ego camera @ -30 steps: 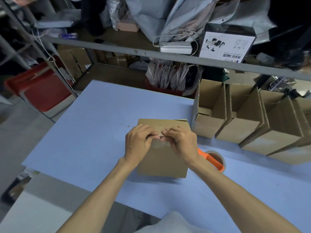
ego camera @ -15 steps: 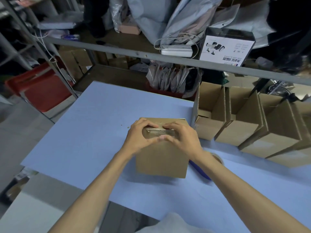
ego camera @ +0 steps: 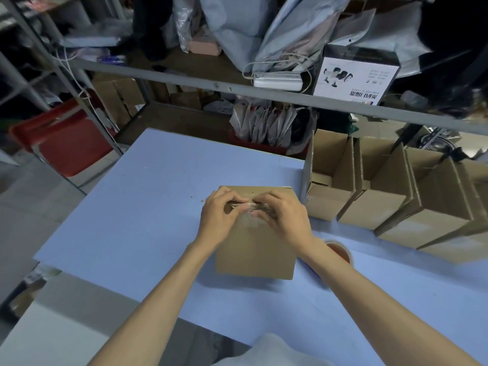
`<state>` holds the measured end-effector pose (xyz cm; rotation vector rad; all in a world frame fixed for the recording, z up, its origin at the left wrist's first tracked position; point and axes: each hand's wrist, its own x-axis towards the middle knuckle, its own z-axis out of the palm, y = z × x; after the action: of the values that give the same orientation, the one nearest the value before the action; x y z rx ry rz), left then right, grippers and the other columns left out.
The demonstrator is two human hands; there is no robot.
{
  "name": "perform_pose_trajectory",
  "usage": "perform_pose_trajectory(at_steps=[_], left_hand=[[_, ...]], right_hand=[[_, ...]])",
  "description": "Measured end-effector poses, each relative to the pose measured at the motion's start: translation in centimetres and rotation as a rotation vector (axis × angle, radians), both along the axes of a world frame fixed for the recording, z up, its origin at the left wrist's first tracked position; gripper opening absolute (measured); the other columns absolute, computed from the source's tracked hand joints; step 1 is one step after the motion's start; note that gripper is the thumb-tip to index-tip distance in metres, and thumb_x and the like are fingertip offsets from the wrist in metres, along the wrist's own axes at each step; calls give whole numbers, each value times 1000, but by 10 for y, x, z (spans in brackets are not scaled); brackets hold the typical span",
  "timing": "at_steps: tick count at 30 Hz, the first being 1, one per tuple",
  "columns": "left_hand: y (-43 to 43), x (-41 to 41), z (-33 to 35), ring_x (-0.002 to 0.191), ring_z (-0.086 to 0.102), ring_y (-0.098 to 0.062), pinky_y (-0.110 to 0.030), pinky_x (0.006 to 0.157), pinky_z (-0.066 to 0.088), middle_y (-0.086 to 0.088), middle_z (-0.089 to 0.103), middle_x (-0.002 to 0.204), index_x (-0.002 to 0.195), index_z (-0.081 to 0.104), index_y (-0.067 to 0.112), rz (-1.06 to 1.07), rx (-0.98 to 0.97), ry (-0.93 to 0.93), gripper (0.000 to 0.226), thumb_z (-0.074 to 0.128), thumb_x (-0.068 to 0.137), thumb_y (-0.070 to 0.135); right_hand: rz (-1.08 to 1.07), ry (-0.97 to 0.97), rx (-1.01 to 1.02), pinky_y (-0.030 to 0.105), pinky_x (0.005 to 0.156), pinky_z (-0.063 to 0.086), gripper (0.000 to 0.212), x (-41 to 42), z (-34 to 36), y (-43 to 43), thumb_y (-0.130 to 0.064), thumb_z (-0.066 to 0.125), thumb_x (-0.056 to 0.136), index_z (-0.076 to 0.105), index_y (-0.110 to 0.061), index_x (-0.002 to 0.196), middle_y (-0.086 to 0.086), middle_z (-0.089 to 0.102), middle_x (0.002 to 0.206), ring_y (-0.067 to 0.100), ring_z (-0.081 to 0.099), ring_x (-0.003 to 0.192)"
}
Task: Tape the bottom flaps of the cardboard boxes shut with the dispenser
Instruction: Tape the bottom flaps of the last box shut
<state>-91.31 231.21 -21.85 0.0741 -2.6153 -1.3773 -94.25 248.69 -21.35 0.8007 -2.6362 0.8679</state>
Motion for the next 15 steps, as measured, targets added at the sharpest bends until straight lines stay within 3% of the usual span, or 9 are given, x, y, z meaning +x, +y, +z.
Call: perform_pose_trajectory(at_steps=[2,5,10,15], left_hand=[[5,5,-4,85,54,-14,-33,83,43,9,62,84,81,70,19,45,-134,99,5,72,83,24],[13,8,-6,72,46,-14,-31,72,38,5,59,71,71,64,15,74,-290,220,10,70,80,17],[8,0,-7,78,56,-19,-33,80,42,2,64,77,76,69,12,61,-178,148,8,74,80,16],[10,-1,-6,83,58,-21,-34,87,41,0,66,80,77,70,9,89,-122,133,6,74,80,13]], right_hand=[[-36,143,17,24,55,44,16,3,-3,-7,-26,83,72,76,-15,81,-3,69,73,20,62,71],[-72,190,34,23,41,40,17,2,-1,-15,-13,89,61,72,-14,64,-3,60,54,22,58,56],[-120,120,20,29,47,48,12,1,-2,-2,-28,79,76,76,-16,79,-3,68,68,21,64,68],[-163,57,29,34,45,49,4,-3,3,-8,-15,79,75,75,-16,72,-2,69,65,24,66,66]])
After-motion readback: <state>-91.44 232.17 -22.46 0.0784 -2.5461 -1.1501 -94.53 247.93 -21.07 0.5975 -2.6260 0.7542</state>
